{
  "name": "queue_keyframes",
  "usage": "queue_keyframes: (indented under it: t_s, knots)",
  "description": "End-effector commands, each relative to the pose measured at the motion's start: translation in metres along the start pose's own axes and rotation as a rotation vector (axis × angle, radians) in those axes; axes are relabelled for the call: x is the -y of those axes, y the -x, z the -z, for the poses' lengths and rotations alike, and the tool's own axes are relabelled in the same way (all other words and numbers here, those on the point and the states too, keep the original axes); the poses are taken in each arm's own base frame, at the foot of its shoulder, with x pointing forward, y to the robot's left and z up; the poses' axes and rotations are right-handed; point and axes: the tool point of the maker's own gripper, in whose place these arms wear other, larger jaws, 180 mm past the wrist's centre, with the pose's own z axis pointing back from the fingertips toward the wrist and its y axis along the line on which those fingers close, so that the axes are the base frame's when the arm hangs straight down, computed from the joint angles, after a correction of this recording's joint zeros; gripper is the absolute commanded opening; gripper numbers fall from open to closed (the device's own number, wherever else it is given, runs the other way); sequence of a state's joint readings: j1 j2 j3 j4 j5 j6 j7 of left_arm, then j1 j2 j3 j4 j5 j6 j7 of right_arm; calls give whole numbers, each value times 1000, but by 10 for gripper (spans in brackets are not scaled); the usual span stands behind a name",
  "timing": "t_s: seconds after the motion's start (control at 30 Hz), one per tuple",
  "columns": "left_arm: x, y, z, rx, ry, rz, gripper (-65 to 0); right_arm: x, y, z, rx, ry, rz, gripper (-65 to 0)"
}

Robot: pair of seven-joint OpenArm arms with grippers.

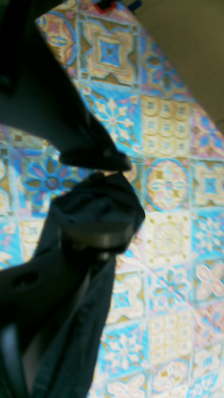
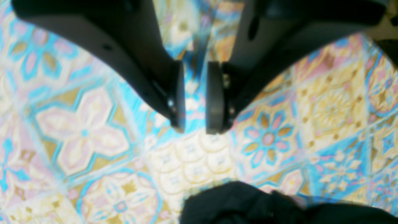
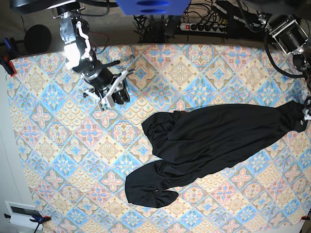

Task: Layout the t-shirt on the table in an organized manner, then fold the t-shirt properly
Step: 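Drag the grasped shirt edge away from the pile with the left gripper, then grasp the shirt's other end with the right gripper and pull it outward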

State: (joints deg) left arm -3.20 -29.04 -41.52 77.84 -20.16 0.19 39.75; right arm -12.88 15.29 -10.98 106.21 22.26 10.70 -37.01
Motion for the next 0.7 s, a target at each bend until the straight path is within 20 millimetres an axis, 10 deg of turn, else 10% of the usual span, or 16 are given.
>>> queue_keyframes:
  t_s: [0.0, 0.47, 0.67]
  knots:
    - [-2, -17, -4, 47, 5, 12, -352, -2, -21, 2, 58, -18, -25, -511]
    - [105, 77, -79, -157, 372, 186, -390, 17, -11, 59, -57, -29, -59, -442]
    - [116, 108, -91, -213, 399, 156, -390, 41, -24, 74, -65, 9, -60, -405]
